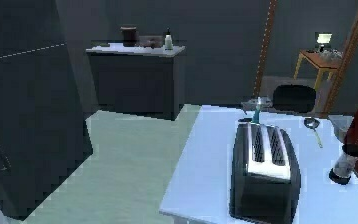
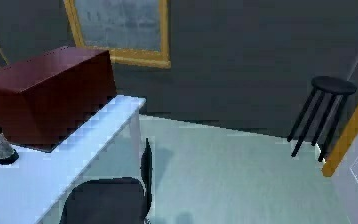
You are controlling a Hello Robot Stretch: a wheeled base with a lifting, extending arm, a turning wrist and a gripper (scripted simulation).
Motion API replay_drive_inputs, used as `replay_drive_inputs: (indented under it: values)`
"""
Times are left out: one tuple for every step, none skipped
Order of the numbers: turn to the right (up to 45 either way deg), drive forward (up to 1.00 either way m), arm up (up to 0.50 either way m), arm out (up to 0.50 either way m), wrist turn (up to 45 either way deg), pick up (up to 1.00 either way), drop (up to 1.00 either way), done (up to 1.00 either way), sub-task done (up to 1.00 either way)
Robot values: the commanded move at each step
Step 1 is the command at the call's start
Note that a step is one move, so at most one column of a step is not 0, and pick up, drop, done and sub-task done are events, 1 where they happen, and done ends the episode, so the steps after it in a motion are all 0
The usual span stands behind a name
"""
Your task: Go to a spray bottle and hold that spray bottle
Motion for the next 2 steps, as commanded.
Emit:
replay_drive_inputs:
  values:
    - [-45.0, 0.0, 0.0, 0.0, 0.0, 0.0, 0.0, 0.0, 0.0]
    - [-21.0, 0.0, 0.0, 0.0, 0.0, 0.0, 0.0, 0.0, 0.0]
